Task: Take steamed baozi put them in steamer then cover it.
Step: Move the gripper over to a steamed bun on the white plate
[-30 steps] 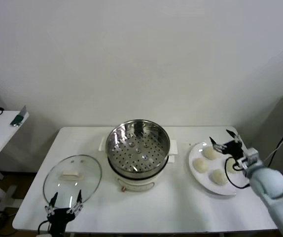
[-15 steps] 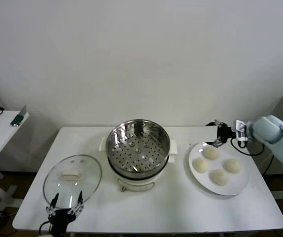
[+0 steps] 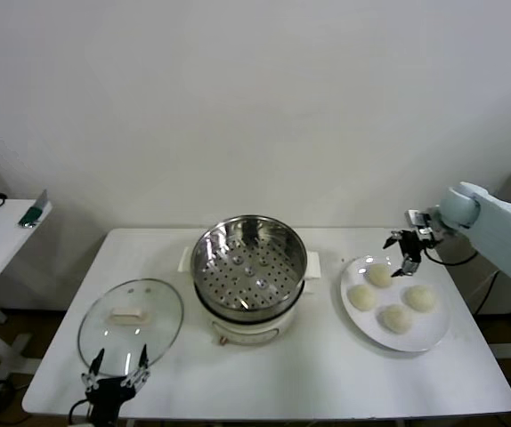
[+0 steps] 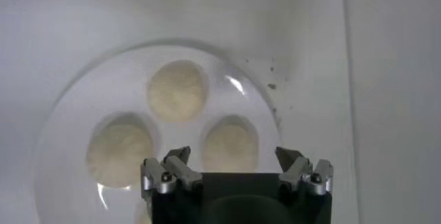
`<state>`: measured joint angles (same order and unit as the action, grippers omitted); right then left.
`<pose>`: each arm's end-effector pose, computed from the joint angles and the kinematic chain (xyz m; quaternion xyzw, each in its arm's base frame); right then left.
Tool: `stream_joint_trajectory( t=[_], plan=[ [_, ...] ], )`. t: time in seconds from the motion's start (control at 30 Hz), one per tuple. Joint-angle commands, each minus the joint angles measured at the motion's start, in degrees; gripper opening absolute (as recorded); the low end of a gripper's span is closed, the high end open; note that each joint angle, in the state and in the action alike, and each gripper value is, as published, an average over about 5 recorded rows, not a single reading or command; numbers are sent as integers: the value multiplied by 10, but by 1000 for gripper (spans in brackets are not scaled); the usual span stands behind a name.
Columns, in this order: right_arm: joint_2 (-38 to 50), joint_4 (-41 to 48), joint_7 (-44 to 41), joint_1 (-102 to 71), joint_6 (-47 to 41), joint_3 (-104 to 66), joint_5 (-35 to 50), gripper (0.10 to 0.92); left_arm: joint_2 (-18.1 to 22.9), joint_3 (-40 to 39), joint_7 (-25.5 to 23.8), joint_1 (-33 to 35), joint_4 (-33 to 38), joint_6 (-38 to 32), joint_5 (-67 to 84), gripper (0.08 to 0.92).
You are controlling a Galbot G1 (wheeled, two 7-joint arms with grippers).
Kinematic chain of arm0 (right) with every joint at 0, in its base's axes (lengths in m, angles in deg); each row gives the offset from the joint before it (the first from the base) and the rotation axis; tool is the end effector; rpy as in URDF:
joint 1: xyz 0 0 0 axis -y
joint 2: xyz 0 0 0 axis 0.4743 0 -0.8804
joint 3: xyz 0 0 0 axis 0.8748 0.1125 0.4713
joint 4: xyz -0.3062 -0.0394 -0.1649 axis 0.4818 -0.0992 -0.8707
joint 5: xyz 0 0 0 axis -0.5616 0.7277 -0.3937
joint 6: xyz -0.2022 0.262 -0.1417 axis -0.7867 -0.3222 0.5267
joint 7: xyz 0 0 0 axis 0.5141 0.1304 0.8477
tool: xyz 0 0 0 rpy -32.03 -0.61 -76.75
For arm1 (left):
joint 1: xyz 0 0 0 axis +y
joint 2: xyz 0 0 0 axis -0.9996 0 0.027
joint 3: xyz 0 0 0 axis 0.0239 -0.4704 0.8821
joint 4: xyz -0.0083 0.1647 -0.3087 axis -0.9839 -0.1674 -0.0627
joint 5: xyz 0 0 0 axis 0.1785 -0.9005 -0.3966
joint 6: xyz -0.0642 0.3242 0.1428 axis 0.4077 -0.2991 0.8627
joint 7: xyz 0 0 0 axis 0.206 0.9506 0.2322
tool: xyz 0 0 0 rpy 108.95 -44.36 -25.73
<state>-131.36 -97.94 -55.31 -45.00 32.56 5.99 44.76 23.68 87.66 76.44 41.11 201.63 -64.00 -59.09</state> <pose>0.5927 -0.2208 -0.1788 0.4914 -0.5784 0.4996 0.4176 0.1081 0.0629 -0.3543 0.0746 -0.9854 -0.0166 0.1521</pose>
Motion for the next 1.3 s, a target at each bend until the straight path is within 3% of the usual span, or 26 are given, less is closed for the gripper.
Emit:
stream_joint_trajectory(
  t=[0.03, 0.23, 0.63, 0.9, 1.17, 1.3],
  plan=[
    [-77, 120, -28, 2, 9, 22, -18, 823, 1, 0, 0, 0, -1, 0, 0, 823],
    [-115, 173, -15, -32, 25, -20, -60, 823, 3, 0, 1, 2, -3, -3, 1, 823],
    [-132, 198, -11, -55, 31, -44, -102, 820, 0, 4, 4, 5, -5, -8, 4, 823],
    [-140, 206, -3, -56, 38, -55, -107, 728, -1, 5, 8, 3, -8, -9, 5, 823],
    [-129, 184, -3, -53, 45, -56, -105, 702, 1, 4, 10, 5, -8, -8, 4, 823],
    [-99, 114, -6, 1, 48, -14, -78, 700, 2, 5, 11, 5, -5, -8, 3, 823]
  ],
)
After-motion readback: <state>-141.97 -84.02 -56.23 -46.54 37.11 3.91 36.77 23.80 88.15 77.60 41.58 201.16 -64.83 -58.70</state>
